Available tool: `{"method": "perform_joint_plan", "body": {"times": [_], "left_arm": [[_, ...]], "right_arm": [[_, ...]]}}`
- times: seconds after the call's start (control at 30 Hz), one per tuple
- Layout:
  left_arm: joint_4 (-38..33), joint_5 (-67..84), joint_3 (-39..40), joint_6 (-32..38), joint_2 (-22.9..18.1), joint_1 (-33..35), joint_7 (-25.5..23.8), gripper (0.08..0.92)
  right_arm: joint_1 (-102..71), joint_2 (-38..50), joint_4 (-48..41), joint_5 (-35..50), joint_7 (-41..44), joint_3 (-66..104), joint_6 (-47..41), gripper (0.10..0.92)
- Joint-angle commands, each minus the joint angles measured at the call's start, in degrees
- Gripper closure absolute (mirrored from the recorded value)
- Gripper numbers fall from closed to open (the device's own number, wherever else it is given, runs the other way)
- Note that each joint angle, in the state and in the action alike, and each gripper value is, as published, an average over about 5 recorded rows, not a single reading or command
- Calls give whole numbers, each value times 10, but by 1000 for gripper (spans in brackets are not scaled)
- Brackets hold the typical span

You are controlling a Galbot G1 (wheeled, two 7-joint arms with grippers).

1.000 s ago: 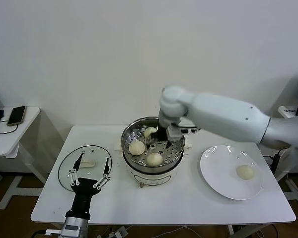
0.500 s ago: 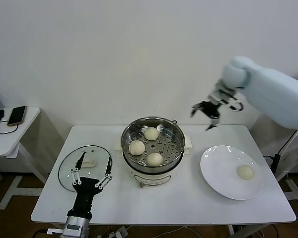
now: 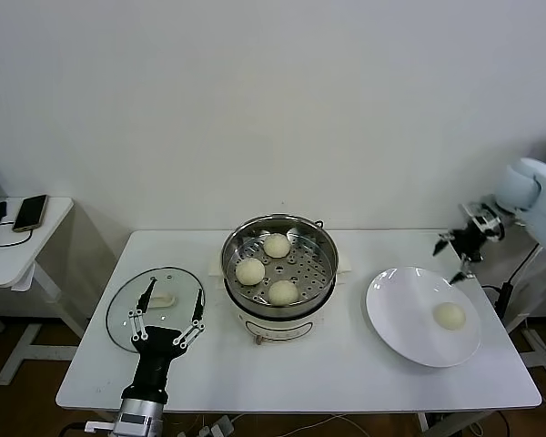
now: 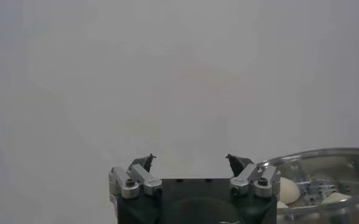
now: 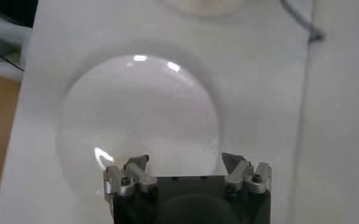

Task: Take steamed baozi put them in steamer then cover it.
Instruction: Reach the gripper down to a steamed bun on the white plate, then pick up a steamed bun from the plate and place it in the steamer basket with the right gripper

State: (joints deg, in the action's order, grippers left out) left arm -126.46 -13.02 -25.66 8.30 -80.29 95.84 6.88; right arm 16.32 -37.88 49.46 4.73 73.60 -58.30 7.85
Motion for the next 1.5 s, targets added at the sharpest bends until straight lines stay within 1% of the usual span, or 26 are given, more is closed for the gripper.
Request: {"method": "perform_joint_plan", "body": {"times": [0.03, 0.5, 0.8, 0.9, 1.07, 1.2, 1.3, 1.5], "left_arm": [[0, -1, 0, 0, -1, 2, 0, 177], [1, 1, -4, 1, -2, 4, 0, 177], [3, 3, -7, 2, -2, 2, 2, 177], [3, 2, -5, 1, -3, 2, 2, 177], [4, 2, -2, 0, -4, 0, 1, 177], [4, 1, 1, -2, -4, -3, 1, 177], [4, 2, 2, -3, -3, -6, 1, 177], [3, 3, 2, -4, 0, -8, 1, 177]], "right_arm": [[-127, 12, -46, -36, -39, 43, -10, 203], [-142, -31, -84, -39, -75, 57, -1, 203], [-138, -36, -79, -45, -69, 52, -2, 203], [-128, -30, -69, -47, -62, 47, -5, 222], [-85, -18, -37, -44, -55, 26, -11, 306], [-19, -14, 1, -34, -30, -1, -16, 333], [51, -21, 26, -6, 3, -48, -22, 341], [222, -74, 96, 124, 67, -176, -70, 346]]}}
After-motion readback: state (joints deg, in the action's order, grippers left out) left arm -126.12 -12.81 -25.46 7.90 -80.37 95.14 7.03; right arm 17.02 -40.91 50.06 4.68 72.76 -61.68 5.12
